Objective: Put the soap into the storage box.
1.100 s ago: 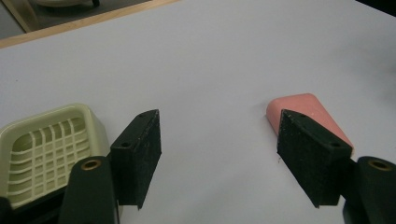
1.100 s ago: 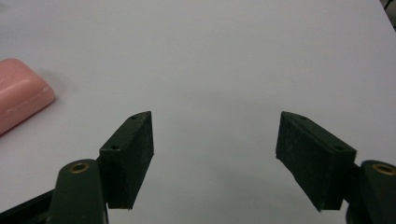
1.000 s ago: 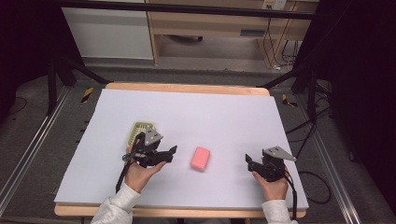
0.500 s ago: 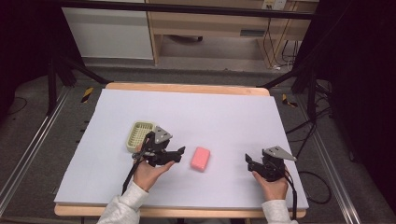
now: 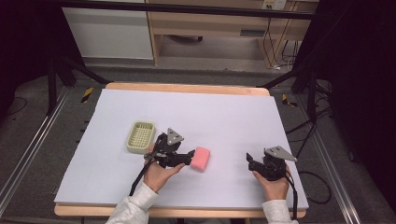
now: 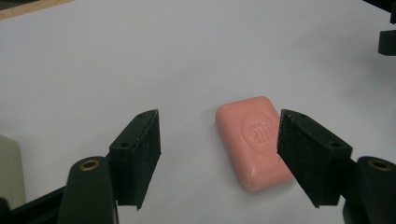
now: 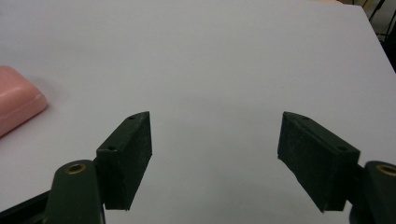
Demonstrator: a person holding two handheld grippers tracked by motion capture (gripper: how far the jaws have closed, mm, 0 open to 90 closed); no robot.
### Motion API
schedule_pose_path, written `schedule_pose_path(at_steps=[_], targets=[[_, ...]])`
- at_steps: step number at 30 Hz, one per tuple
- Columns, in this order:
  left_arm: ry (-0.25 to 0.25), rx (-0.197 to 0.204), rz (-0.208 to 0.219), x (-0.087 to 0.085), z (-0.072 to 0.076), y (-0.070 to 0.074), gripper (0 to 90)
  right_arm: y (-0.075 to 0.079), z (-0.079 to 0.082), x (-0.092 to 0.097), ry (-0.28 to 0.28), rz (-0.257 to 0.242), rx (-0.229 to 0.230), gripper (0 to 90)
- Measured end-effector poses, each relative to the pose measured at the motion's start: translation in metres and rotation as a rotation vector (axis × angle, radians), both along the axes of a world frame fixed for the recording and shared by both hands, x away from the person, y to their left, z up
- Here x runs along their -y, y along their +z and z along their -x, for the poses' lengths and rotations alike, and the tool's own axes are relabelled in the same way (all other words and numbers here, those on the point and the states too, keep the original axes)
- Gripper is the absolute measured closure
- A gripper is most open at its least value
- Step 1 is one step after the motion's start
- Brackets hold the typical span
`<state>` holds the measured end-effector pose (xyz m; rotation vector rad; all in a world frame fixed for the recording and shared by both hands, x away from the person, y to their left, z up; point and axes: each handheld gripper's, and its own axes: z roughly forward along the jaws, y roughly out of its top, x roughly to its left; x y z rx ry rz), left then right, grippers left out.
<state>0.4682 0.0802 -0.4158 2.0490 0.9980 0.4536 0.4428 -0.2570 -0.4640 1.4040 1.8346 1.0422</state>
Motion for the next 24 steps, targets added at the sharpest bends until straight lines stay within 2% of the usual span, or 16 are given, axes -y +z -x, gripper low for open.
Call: schedule_pose_path(at_steps=[12,20,24], targets=[[-0.018,-0.037,-0.024,0.016,-0.004,-0.010,29.6,0.000,-0.001,-0.001,-0.003,0.000,-0.011,29.4],[-0.023,-0.045,-0.026,0.029,-0.007,-0.013,28.9,-0.001,0.000,-0.001,0.003,-0.004,-0.021,29.7],[-0.033,-0.047,-0.043,0.034,-0.008,-0.014,28.0,-0.001,0.000,0.000,-0.002,-0.015,-0.026,29.7]])
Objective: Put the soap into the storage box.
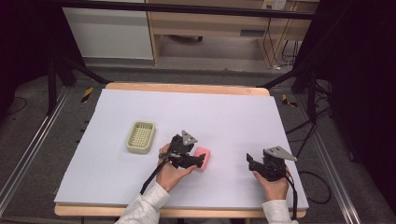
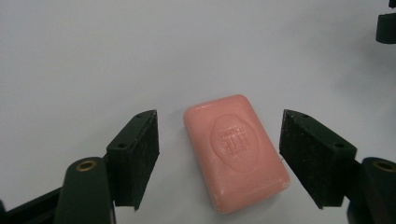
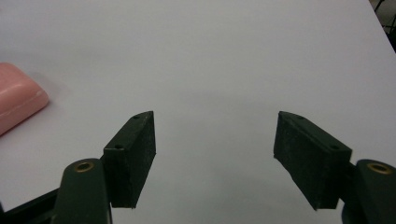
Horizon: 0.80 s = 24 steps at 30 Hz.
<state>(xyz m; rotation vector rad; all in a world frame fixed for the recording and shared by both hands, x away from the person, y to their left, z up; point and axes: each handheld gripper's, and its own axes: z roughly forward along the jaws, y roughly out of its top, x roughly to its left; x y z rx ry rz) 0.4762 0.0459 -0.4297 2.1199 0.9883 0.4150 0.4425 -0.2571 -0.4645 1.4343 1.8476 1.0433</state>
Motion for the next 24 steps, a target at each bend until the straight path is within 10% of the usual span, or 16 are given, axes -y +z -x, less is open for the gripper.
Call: schedule_pose_path(at_steps=[24], targets=[[-0.006,-0.054,-0.047,0.022,-0.012,-0.023,24.8,-0.001,-0.001,0.000,0.013,-0.002,-0.006,30.5]])
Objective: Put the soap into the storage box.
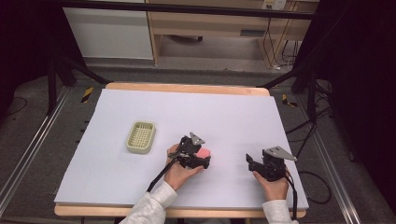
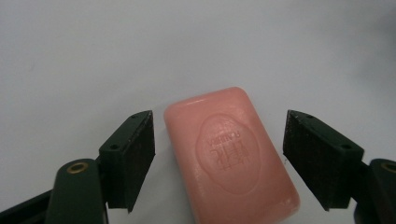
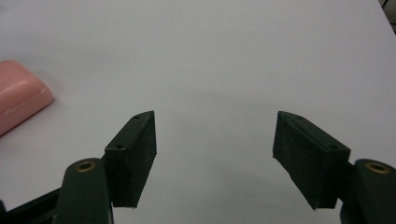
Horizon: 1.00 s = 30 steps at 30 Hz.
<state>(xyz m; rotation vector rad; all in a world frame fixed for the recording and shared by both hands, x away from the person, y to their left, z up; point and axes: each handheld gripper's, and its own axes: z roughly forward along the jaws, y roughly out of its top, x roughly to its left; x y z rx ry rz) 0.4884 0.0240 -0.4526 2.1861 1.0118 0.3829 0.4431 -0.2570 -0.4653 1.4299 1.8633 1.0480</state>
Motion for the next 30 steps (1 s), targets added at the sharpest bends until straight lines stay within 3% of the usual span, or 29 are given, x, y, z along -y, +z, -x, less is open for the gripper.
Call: schedule_pose_path(at_steps=[13,30], targets=[[0.006,-0.027,-0.037,0.007,-0.003,-0.008,25.8,-0.001,-0.001,0.000,0.014,0.006,-0.007,33.7],[0.014,-0.065,-0.044,0.009,-0.006,-0.014,28.7,-0.002,-0.001,-0.001,0.024,0.011,-0.014,35.0]])
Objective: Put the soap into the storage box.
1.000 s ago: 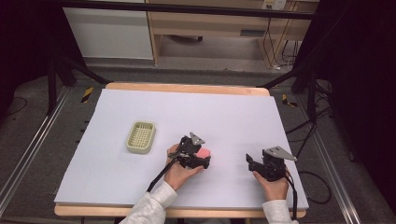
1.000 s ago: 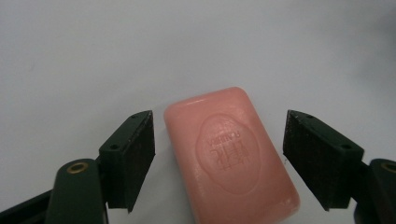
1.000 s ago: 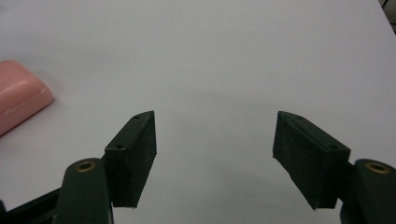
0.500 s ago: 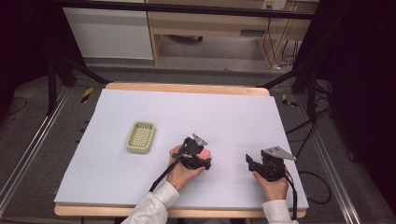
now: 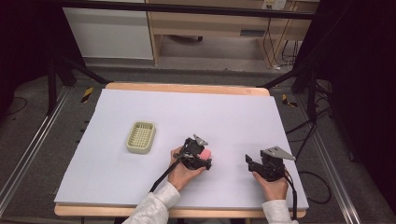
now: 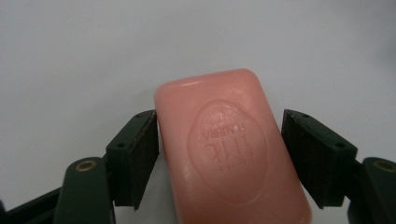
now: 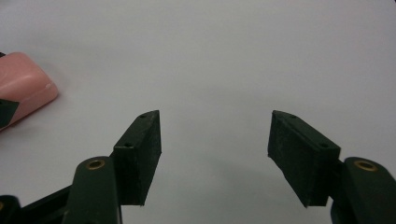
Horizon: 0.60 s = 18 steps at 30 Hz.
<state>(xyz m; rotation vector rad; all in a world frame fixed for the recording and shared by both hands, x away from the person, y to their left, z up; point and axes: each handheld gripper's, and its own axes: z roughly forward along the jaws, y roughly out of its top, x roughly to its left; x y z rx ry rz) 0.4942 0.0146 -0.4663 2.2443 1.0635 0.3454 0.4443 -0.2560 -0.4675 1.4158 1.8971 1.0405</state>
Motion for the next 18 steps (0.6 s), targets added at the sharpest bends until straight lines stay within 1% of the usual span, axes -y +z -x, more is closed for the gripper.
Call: schedule_pose_path(at_steps=[2,4,5,7,11,18], targets=[[0.008,-0.015,0.010,0.0000,-0.0001,0.0000,30.6,0.0000,0.0001,-0.0002,0.000,-0.001,-0.002,35.1],[0.010,-0.021,0.011,-0.0007,-0.0001,0.0008,34.4,0.0000,0.0000,0.0000,0.001,-0.001,-0.001,35.3],[0.015,-0.017,0.012,-0.0008,-0.0001,0.0009,36.3,0.0000,-0.0001,0.0001,0.001,-0.001,-0.001,35.3],[0.016,-0.022,0.014,-0.0012,-0.0006,0.0011,36.6,0.0000,0.0000,0.0001,0.001,-0.001,-0.001,35.4],[0.014,-0.018,0.008,-0.0011,-0.0005,0.0013,36.7,0.0002,0.0001,0.0001,0.001,-0.004,-0.003,35.5],[0.006,-0.030,0.003,-0.0017,-0.0013,0.0024,36.8,0.0001,0.0002,0.0000,0.002,-0.004,-0.005,35.6]])
